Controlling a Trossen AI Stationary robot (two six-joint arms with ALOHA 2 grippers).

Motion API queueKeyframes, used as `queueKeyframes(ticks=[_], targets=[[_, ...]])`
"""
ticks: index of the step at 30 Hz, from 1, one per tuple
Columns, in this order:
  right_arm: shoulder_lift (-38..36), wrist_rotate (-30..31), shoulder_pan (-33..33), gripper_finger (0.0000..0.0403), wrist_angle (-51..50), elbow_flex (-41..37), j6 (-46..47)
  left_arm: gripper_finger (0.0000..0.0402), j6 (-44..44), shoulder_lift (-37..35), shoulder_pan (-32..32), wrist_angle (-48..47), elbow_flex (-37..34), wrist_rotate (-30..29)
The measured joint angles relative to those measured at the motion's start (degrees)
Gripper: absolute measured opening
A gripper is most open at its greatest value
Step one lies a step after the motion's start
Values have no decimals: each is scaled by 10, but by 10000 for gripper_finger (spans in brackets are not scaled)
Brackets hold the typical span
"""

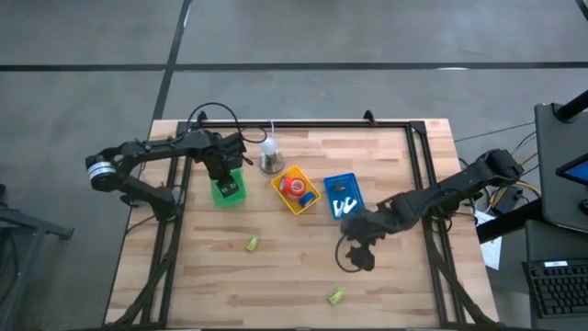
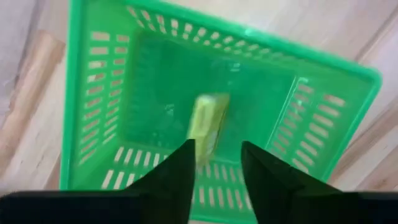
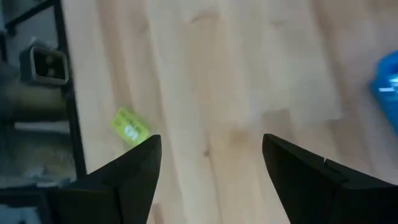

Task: Pick and place Stapler, Stapler remover, tape
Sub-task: Put the bottom staple box into the green basket

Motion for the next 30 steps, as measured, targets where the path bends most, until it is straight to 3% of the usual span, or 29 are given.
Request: queueKeyframes(ticks=[5,9,15,24,30], targets=[[20,-11,26,278,70,-21,-37,184,-39,0,0,-6,15,7],[64,-19,59,274,94,-9,-123,204,-59,-8,0,-7,34,57],[147,-28,80,262,77,48,-183,204,-109,-27,-1,-2,69,115],[258,-45,116,259,75,125,-254,204,-207,-69,-2,16,90,121],[301,-44,140,271,90,156,-251,204,-214,-95,-2,19,92,122]])
